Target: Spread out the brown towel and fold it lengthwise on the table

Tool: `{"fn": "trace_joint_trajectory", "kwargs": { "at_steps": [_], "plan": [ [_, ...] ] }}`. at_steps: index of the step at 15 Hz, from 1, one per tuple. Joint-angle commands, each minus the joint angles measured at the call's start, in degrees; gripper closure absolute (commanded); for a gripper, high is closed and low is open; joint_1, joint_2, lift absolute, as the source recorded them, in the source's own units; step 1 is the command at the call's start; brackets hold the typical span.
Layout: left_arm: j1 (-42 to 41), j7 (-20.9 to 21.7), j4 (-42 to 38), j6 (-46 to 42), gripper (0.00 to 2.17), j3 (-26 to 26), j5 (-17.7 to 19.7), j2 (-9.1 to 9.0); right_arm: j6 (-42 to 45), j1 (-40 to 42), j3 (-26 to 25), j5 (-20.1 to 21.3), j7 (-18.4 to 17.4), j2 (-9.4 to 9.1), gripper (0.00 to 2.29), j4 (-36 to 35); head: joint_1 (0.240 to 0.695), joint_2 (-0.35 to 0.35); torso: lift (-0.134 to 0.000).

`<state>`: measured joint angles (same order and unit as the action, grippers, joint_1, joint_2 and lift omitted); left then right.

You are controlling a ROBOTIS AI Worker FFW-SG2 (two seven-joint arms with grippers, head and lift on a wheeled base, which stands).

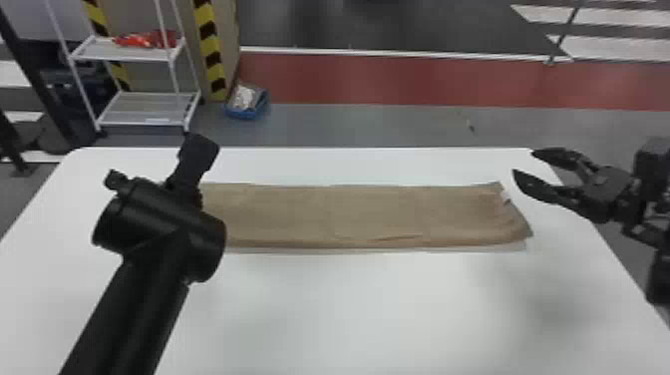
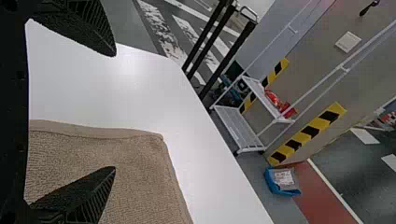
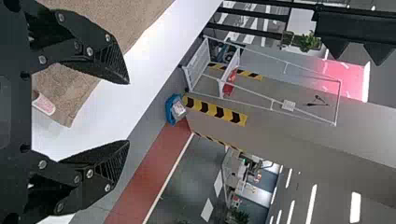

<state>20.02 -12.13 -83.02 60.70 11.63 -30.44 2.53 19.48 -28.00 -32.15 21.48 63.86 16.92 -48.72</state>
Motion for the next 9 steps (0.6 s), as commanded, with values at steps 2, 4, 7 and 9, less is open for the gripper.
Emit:
{"fn": "trace_joint_trajectory", "kwargs": {
  "at_steps": [2, 4, 7, 9],
  "plan": [
    [-3.7, 1.0, -5.7, 0.1, 0.02, -2.9, 0.1, 0.11, -7.1, 8.2, -0.8, -5.7, 0.1, -0.74, 0.04, -10.9, 0.695, -0.064, -0.124],
    [-6.0, 3.8, -10.0, -0.1, 0.02, -7.4, 2.7, 0.28, -9.8, 9.6, -2.1, -7.9, 3.2, -0.74, 0.04, -12.5, 0.695, -0.071, -0.124],
    [-8.6, 6.4, -13.6, -0.8, 0.02, -11.9, 8.6, 1.16, -10.1, 11.2, -3.0, -9.4, 6.4, -0.57, 0.07, -12.5, 0.695, -0.054, -0.124],
    [-9.5, 7.6, -13.7, -1.8, 0.04, -13.9, 10.7, 1.42, -9.9, 11.8, -3.6, -9.4, 7.4, -0.48, 0.13, -12.0, 0.695, -0.049, -0.124]
  ]
}}
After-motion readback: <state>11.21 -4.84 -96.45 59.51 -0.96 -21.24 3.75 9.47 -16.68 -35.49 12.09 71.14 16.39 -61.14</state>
